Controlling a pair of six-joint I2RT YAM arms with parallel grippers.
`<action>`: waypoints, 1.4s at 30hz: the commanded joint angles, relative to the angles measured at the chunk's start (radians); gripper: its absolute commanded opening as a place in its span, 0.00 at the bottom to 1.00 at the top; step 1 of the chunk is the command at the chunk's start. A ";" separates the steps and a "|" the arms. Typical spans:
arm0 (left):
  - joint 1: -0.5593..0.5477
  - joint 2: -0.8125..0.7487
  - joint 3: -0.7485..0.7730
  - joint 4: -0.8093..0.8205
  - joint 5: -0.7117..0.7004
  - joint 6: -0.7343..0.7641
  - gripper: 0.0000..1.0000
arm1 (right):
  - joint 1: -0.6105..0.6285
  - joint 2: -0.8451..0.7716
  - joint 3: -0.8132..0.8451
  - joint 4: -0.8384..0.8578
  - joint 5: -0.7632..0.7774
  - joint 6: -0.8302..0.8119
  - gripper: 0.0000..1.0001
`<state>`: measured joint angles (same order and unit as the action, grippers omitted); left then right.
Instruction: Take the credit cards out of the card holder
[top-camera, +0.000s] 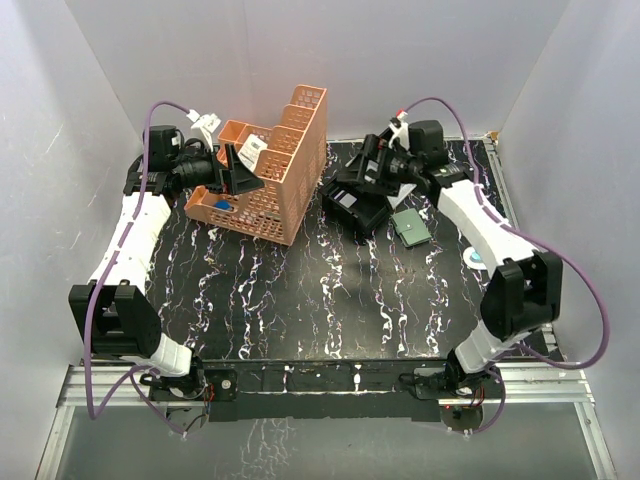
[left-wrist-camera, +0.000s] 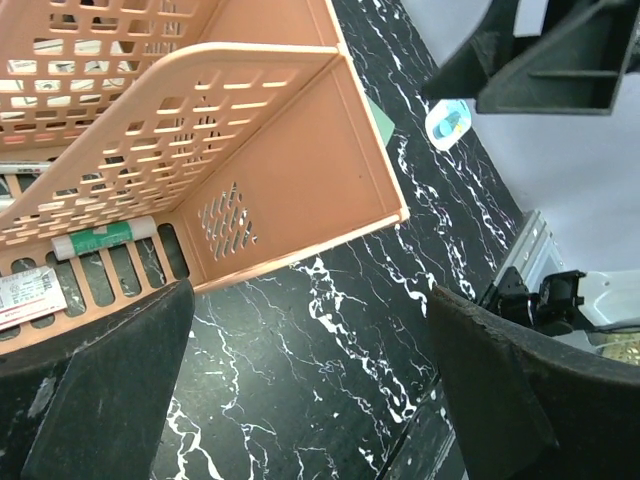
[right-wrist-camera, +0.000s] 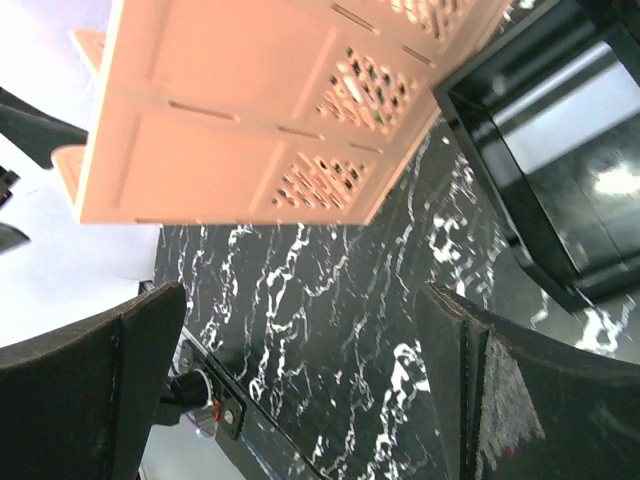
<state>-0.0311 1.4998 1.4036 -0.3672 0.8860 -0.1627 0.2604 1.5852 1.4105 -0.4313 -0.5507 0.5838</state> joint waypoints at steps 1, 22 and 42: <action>-0.007 -0.027 0.018 -0.032 0.125 0.036 0.99 | 0.067 0.074 0.163 0.000 0.057 0.026 0.98; -0.006 -0.336 -0.118 -0.197 -0.099 0.102 0.99 | 0.208 0.678 0.891 -0.216 0.564 -0.044 0.98; -0.006 -0.418 -0.117 -0.253 -0.149 0.101 0.99 | 0.147 0.836 0.950 -0.070 0.725 -0.111 0.98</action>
<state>-0.0349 1.1389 1.2922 -0.6098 0.7387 -0.0460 0.3931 2.3753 2.2986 -0.5850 0.1951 0.4698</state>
